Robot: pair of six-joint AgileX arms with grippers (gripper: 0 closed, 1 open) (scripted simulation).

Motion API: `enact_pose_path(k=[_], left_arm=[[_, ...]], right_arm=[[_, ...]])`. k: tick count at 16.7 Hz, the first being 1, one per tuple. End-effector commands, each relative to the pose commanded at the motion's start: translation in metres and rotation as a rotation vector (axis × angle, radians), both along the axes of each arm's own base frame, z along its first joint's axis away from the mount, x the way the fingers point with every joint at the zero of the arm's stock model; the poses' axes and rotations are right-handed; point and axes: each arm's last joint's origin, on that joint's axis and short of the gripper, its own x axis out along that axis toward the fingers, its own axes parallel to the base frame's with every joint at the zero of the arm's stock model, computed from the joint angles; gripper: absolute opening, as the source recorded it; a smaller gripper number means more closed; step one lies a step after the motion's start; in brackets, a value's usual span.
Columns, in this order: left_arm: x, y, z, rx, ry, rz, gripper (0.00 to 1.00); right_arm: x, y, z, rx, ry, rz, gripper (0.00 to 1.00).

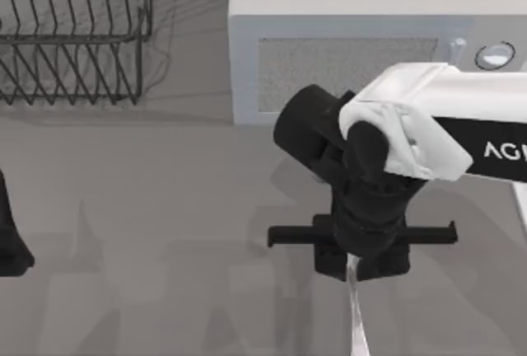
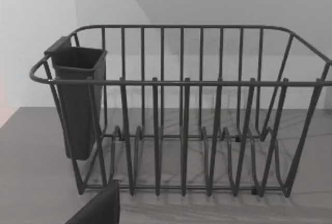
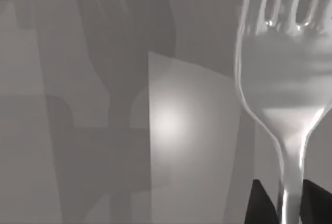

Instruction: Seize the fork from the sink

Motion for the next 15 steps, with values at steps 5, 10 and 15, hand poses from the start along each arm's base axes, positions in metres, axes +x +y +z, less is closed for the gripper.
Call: enact_pose_path(k=[5, 10, 15], left_arm=[[0.0000, 0.0000, 0.0000, 0.000, 0.000, 0.000, 1.00], [0.0000, 0.0000, 0.0000, 0.000, 0.000, 0.000, 1.00], [0.0000, 0.0000, 0.0000, 0.000, 0.000, 0.000, 1.00]], right_arm=[[0.0000, 0.0000, 0.0000, 0.000, 0.000, 0.000, 0.68], [0.0000, 0.0000, 0.0000, 0.000, 0.000, 0.000, 1.00], [0.0000, 0.0000, 0.0000, 0.000, 0.000, 0.000, 1.00]])
